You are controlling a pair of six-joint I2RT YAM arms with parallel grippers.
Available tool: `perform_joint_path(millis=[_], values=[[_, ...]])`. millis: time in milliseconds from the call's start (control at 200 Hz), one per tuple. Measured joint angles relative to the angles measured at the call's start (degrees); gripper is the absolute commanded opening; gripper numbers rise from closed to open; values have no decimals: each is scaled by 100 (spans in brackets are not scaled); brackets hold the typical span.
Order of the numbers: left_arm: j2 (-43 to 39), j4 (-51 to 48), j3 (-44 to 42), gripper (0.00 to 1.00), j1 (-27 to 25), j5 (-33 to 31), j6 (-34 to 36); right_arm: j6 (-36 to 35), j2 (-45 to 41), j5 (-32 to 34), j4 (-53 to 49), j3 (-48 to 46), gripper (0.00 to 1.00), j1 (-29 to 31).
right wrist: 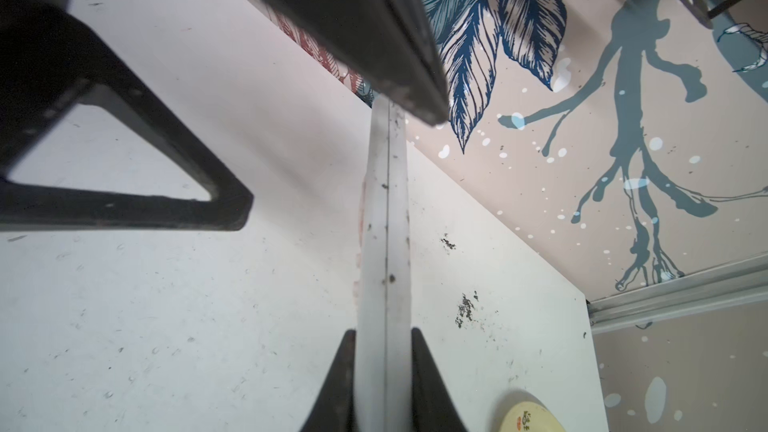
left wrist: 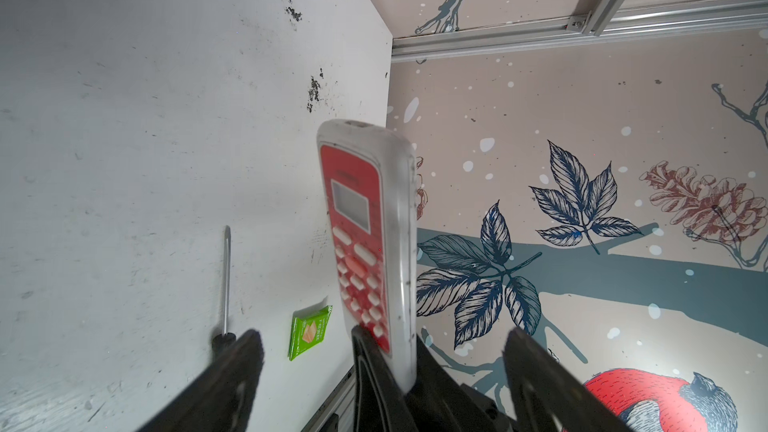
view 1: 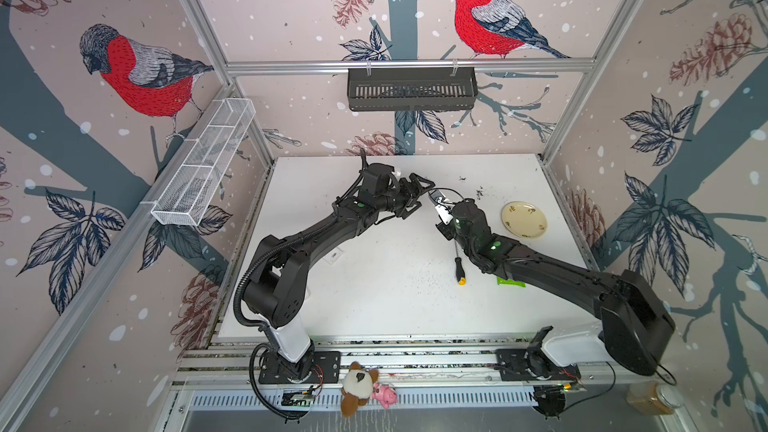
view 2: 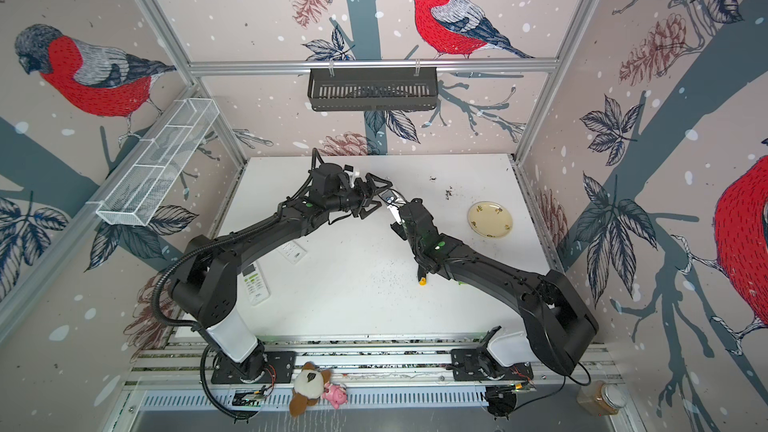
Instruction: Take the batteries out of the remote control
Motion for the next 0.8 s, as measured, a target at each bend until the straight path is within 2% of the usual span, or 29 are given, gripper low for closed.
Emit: perform_joint_path(millis=[105,240,315,460,525,590,645,680,745,800], values=[[219,98,7,88,0,0,-118,-9,0,-125,4,0,4,173],[382,146,17,73,0,-17,-227,-55,2,-195,4,-7,4,367],[400,227,11,66,4,-20,-251,-144,22,-151,22,-44,12,444],[400,267,-107,31,31,-28,-293,-173,55,-26,42,-66,25,490],[387,313,-186,20,44,-9,-420,-306,50,-26,-96,-68,30,498],[382,365,-254,13,55,42,-459,-275,-28,-105,-243,-79,44,498],[378,446,-289,11,76,11,-378,-92,-144,-199,-297,-83,68,492],[376,507,-319,9,116,-20,-354,15,-238,-214,-297,-74,79,490],[376,577,-382,6,195,-72,-356,243,-387,-348,-350,17,93,483],[367,656,-435,3,264,-114,-354,476,-494,-527,-476,111,99,483]])
